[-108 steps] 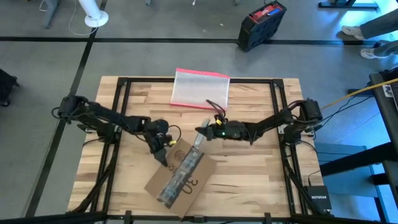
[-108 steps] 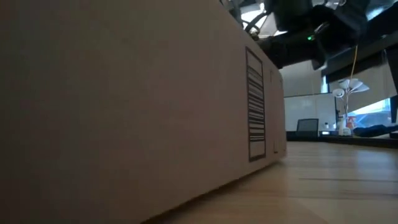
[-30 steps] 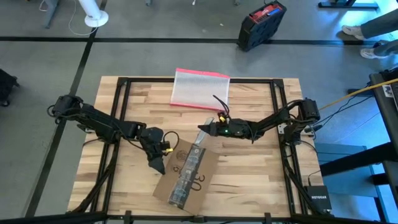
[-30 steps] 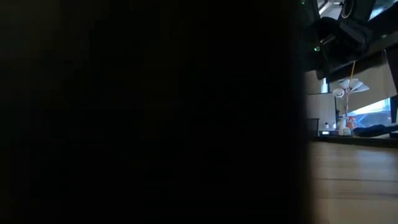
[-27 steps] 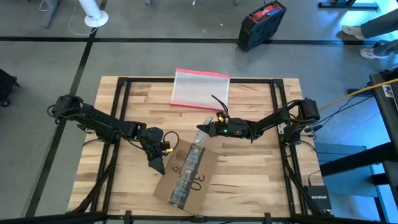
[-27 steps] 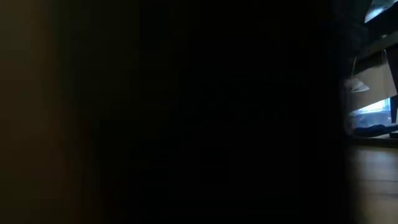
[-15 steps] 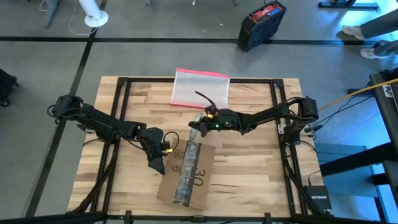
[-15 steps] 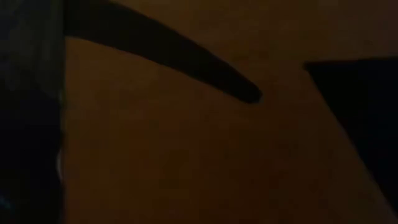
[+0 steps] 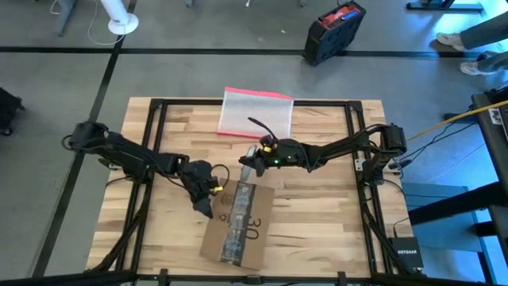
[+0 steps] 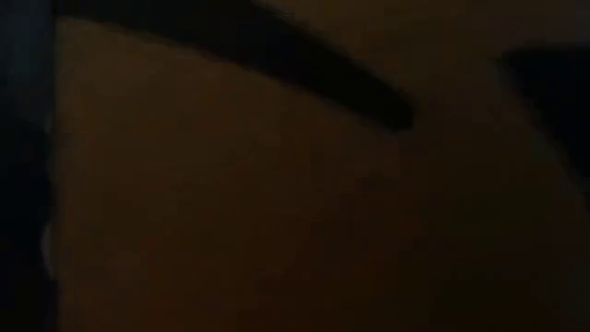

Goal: Unpack boxes
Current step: Open the cardboard box using the gray cutter

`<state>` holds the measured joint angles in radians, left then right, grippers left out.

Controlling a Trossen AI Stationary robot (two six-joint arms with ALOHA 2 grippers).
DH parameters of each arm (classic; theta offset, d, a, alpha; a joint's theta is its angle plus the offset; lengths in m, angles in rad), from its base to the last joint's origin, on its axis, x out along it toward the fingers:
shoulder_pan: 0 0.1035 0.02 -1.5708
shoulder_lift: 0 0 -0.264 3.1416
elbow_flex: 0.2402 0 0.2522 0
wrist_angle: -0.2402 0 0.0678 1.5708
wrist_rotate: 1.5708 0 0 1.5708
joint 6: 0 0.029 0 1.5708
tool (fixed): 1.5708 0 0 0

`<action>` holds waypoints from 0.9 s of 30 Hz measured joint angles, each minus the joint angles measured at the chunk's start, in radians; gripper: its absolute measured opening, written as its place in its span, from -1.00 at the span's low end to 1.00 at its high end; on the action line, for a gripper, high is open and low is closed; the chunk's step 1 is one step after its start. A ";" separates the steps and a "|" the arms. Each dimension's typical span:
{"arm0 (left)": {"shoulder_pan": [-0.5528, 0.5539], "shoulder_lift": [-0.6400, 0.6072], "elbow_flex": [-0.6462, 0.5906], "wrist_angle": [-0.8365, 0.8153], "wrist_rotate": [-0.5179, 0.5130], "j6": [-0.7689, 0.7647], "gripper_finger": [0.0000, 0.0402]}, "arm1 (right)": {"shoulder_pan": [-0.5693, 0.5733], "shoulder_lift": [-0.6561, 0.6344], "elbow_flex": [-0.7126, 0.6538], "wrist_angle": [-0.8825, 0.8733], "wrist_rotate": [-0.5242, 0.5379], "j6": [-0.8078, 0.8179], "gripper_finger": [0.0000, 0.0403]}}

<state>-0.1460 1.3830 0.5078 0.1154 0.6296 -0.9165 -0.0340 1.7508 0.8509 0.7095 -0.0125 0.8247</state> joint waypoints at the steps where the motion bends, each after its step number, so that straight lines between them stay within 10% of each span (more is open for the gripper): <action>1: -0.005 0.008 0.001 0.004 0.001 0.000 0.17 | 0.000 0.000 0.000 0.004 0.005 -0.004 -0.68; 16: -0.033 0.040 0.002 0.005 0.023 0.001 0.17 | -0.005 -0.005 0.002 0.057 0.082 -0.032 -0.68; 27: -0.033 0.040 0.000 0.005 0.021 0.004 0.17 | -0.028 -0.004 -0.102 0.108 0.177 0.283 -0.68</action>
<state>-0.1791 1.4231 0.5079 0.1206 0.6510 -0.9123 -0.0619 1.7470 0.7487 0.8176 0.1649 1.1073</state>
